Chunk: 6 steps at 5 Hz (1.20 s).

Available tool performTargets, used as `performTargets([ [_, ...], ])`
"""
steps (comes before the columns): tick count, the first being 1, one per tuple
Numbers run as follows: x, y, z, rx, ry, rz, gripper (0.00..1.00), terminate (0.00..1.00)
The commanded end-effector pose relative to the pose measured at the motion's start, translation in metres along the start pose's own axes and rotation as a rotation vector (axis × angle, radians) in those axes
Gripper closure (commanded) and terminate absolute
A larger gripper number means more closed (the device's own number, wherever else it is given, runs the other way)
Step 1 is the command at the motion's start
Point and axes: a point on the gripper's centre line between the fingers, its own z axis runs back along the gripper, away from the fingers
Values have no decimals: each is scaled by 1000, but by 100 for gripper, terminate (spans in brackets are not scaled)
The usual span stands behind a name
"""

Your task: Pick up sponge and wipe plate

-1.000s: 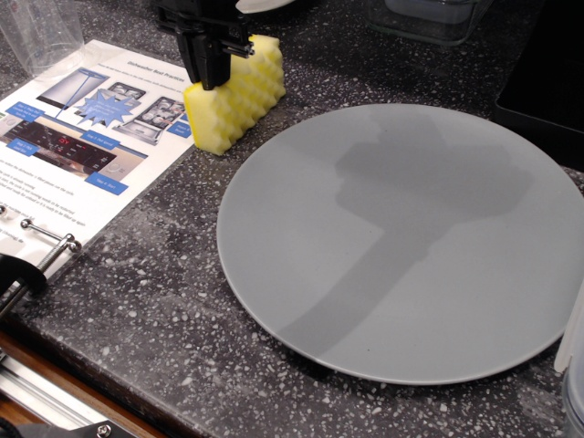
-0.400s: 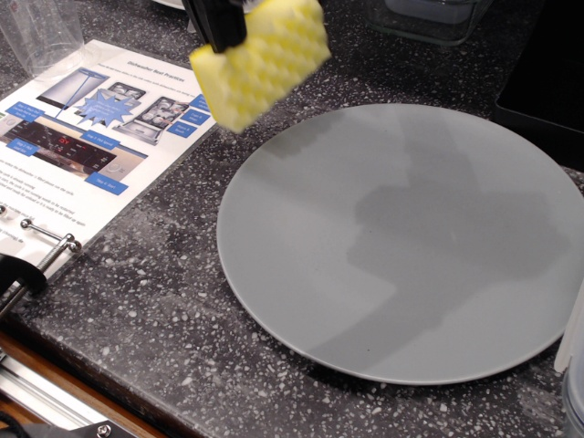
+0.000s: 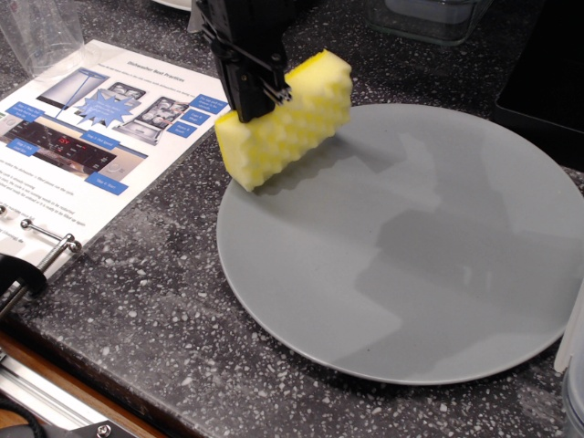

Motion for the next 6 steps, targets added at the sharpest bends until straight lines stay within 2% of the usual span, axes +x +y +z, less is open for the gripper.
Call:
performTargets([
  [1, 8, -10, -6, 75, 25, -3, 100, 0],
  [2, 10, -21, -15, 103, 65, -17, 100, 0],
  [4, 2, -47, -13, 59, 141, -79, 100, 0],
  [6, -13, -74, -2, 3, 129, -120, 100, 0],
])
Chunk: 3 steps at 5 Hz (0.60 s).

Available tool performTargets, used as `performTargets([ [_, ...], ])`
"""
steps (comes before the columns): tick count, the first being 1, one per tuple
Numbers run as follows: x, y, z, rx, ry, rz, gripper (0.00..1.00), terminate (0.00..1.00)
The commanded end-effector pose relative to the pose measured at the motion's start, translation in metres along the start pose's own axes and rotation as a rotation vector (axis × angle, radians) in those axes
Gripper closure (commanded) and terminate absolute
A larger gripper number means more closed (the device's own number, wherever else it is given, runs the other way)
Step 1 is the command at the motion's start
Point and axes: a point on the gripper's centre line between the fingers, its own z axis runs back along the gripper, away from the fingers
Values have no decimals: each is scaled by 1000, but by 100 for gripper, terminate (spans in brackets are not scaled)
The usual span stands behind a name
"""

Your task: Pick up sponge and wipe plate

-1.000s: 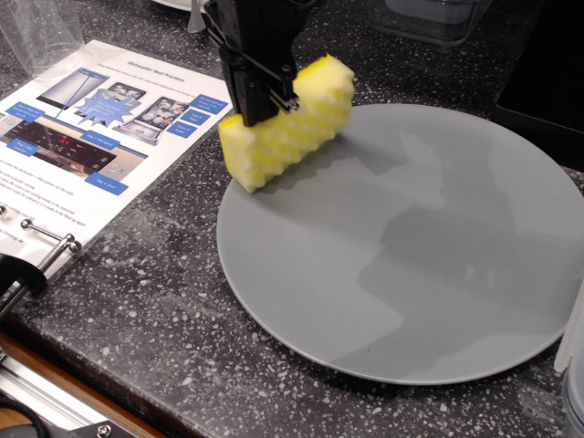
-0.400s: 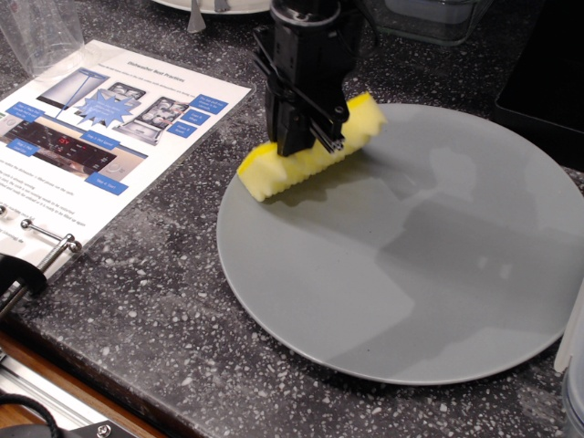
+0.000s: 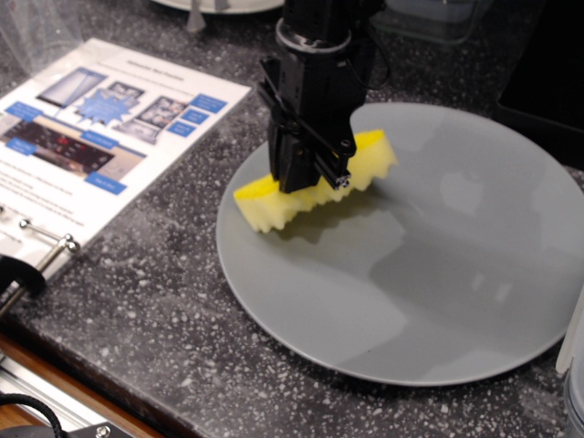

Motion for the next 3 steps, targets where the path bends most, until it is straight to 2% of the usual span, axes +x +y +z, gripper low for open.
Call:
performTargets([
  [1, -16, -23, 20, -37, -43, -48, 100, 0],
  [3, -27, -42, 10, -27, 1, -97, 100, 0],
])
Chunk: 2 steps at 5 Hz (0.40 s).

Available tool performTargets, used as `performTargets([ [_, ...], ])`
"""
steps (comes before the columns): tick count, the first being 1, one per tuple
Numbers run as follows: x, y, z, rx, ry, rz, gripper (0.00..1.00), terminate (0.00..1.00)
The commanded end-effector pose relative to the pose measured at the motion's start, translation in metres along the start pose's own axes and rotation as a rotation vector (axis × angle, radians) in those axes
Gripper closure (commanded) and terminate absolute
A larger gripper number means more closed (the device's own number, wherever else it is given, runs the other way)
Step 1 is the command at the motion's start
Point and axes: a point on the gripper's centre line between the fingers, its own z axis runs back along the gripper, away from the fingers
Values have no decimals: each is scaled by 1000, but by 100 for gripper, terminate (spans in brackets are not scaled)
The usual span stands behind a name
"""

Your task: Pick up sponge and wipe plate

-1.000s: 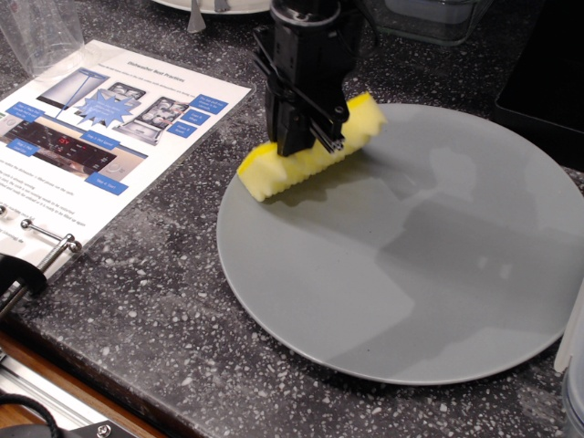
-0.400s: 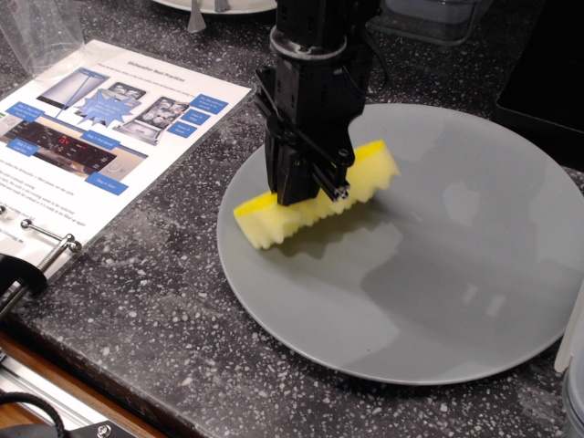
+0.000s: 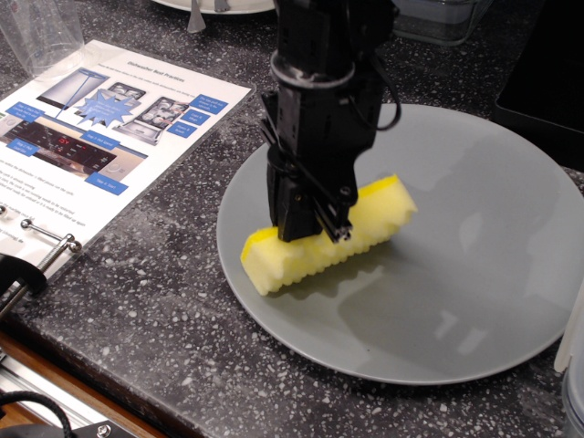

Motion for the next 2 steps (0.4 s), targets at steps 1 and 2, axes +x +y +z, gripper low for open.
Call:
performTargets([
  [1, -8, -13, -4, 7, 22, -44, 100, 0],
  [2, -11, -21, 11, -83, 60, -89, 100, 100],
])
